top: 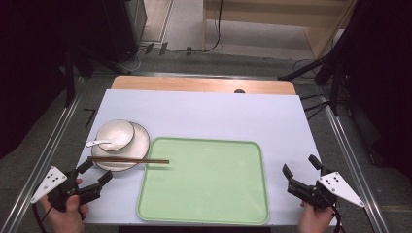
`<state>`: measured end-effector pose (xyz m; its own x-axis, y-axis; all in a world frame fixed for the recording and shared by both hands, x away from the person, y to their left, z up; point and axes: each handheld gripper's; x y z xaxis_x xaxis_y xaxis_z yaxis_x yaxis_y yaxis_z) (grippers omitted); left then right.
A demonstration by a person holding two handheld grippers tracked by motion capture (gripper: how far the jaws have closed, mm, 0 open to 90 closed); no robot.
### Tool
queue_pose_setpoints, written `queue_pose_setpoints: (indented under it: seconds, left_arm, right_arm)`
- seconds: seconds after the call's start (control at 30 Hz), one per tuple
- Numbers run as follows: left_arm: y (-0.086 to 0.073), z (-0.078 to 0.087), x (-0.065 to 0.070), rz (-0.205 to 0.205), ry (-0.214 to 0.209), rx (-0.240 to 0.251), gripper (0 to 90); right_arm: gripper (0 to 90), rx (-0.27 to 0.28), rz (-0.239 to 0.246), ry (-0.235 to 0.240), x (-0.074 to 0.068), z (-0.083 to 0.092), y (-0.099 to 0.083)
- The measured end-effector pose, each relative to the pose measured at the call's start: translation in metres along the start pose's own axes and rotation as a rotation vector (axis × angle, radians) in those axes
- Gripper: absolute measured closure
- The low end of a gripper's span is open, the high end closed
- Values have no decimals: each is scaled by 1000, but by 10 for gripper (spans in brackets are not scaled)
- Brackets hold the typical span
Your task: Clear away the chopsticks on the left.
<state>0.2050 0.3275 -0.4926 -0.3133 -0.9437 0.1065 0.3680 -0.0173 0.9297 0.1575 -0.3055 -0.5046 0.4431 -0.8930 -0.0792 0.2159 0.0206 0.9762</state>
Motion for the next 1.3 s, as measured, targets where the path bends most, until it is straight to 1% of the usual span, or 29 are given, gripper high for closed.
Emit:
queue_pose_setpoints:
  seconds: [0.03,0.07,0.1,0.17,0.2,0.27,0.3,0.33,0.37,0.4,0.43,0.5,0.6,0.63,0.73,0.77,0.87,1.07,1.3]
  left_arm:
    - [0,0,0,0,0,0,197]
    - [1,-2,4,-7,7,-15,197]
    - [2,-4,11,-16,22,-26,309]
    - [3,-8,18,-34,16,-54,653]
    - [4,-10,21,-40,4,-68,653]
    - [5,-16,28,-45,-7,-98,815]
    - [6,-21,32,-46,-13,-119,872]
    - [7,-24,36,-53,-13,-132,900]
    - [8,-28,38,-62,-12,-145,900]
    - [8,-36,45,-87,-15,-177,900]
    - [8,-36,45,-87,-15,-177,900]
    - [7,-45,49,-107,-14,-204,900]
    - [7,-53,52,-125,-13,-234,900]
    - [7,-53,52,-125,-13,-234,900]
    - [5,-57,55,-151,-15,-259,900]
    - [4,-59,57,-169,-4,-267,900]
    - [4,-62,58,-170,4,-273,900]
    - [7,-76,61,-178,17,-275,900]
    - [10,-83,62,-169,28,-272,900]
  right_arm:
    - [91,0,0,0,0,0,0]
    - [93,-4,-2,-3,0,0,0]
    - [96,-4,-2,-5,0,0,-1]
    - [100,-8,-4,-5,-1,0,-1]
    - [100,-8,-4,-5,-1,0,-1]
    - [100,-9,-3,-4,-1,0,-1]
    - [100,-10,-2,-4,-1,0,-1]
    - [100,-12,-3,-5,-1,0,-1]
    - [100,-14,-3,-6,-1,-1,-2]
    - [100,-16,-7,-6,-1,-2,-2]
    - [100,-16,-7,-6,-1,-2,-2]
    - [100,-22,-7,-7,-1,-3,-3]
    - [108,-23,-5,-4,-1,-4,-3]
    - [108,-23,-5,-4,-1,-4,-3]
    - [128,-21,-4,-5,-2,-3,-3]
    - [128,-22,-5,-5,-2,-3,-3]
    - [128,-25,-9,-5,-1,-4,-3]
    - [128,-31,-11,-8,-1,-5,-4]
    - [128,-41,-25,-5,0,-6,-5]
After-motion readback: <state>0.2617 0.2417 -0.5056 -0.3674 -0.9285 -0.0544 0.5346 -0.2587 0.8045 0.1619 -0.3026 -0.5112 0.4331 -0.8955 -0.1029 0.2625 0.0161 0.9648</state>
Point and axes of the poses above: each handheld gripper's, and its own axes: z roughly backward along the jaws, y roughly out of its top, x roughly to its right, and after that the axes turned 14 degrees about y, right-handed
